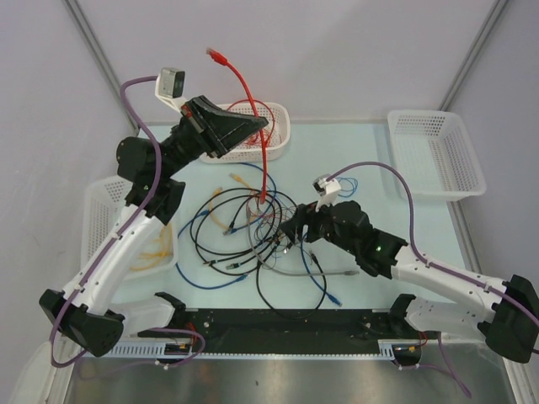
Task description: Untangle the cables
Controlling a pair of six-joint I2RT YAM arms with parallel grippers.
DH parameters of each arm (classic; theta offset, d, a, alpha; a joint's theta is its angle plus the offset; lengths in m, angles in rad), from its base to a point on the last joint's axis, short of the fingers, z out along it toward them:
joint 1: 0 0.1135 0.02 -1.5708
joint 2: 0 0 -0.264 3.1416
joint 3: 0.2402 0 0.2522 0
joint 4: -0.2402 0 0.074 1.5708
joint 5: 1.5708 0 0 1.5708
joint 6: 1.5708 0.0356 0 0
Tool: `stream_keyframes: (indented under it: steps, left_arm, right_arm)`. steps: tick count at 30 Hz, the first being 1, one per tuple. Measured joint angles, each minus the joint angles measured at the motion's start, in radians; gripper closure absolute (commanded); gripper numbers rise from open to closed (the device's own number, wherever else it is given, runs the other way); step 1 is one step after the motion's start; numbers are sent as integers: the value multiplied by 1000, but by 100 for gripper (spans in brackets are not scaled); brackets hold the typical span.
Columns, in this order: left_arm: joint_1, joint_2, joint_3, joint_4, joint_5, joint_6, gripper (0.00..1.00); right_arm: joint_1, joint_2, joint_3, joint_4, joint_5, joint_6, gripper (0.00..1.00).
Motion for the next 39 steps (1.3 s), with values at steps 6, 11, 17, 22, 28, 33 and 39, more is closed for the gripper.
stream_keyframes:
  steps: [6,11,17,22,28,33,39]
  left_arm:
    - [-3,-19,-9,-5,0,0,100]
    - [-9,-40,-21,-8,0,0,100]
    - [-14,-59,-38,-21,0,15,100]
    - [-14,-76,-48,-54,0,51,100]
    - [-14,-94,-71,-89,-6,106,100]
    - [-14,-116,-87,-233,-74,219,100]
    - [-14,-138,-124,-503,-224,376,100]
  right_arm:
    - [-16,66,0,89,77,-49,27]
    - [-47,221,0,171,94,-77,32]
    - [-60,335,9,220,129,-95,84]
    - [-61,260,11,200,188,-103,100]
    - [-61,-33,58,77,270,-119,100]
    - [-61,-220,226,-80,353,-126,100]
    - [-61,-313,410,-197,418,-137,100]
